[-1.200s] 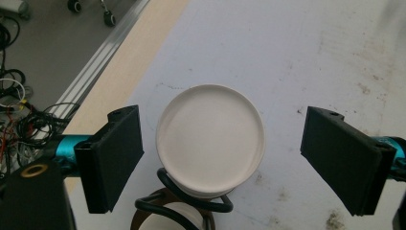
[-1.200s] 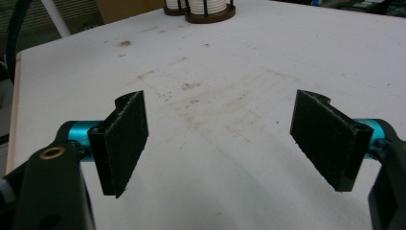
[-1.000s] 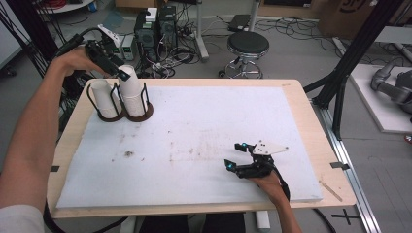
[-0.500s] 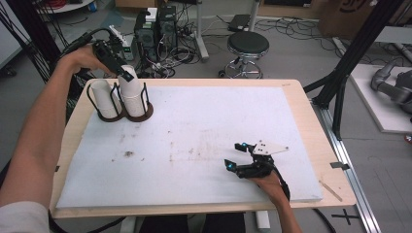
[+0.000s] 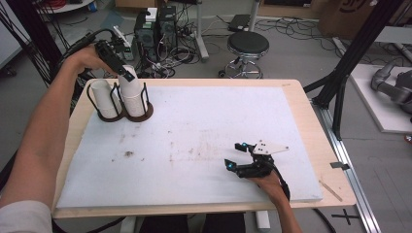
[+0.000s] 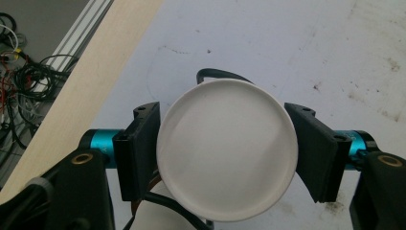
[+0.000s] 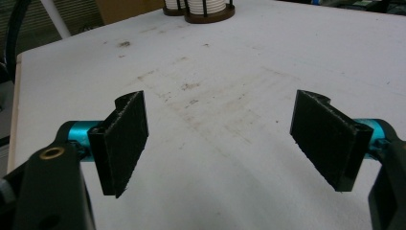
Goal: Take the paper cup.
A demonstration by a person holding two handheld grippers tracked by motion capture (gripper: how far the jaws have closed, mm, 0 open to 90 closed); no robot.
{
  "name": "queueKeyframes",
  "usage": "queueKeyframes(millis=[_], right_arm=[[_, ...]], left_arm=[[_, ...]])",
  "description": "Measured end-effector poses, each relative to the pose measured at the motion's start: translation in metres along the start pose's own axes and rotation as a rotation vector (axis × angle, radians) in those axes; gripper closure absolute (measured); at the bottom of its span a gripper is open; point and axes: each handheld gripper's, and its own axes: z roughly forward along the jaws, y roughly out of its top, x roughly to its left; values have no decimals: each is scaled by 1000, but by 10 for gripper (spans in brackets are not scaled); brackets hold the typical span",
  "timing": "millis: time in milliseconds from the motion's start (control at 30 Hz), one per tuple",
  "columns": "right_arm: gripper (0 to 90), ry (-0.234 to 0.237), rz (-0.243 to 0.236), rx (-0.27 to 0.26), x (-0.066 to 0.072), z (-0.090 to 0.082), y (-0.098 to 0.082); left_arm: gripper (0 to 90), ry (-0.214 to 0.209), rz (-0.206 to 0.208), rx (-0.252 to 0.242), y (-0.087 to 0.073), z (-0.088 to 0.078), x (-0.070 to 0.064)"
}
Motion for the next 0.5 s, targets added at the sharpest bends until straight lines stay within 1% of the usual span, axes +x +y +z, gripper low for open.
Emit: queueKeyframes(millis=[67, 167, 267, 500], right_arm=[[214, -2, -3, -2, 0, 0, 0], [214, -2, -5, -2, 0, 0, 0], [214, -2, 2, 0, 0, 0, 0], [214, -2, -2, 0, -1, 1, 0]], left_arm=[[319, 9, -10, 0, 1, 0, 0], [324, 17, -9, -1, 2, 0, -1], [325, 15, -7, 3, 2, 0, -2], [327, 13, -11, 4, 2, -1, -2]])
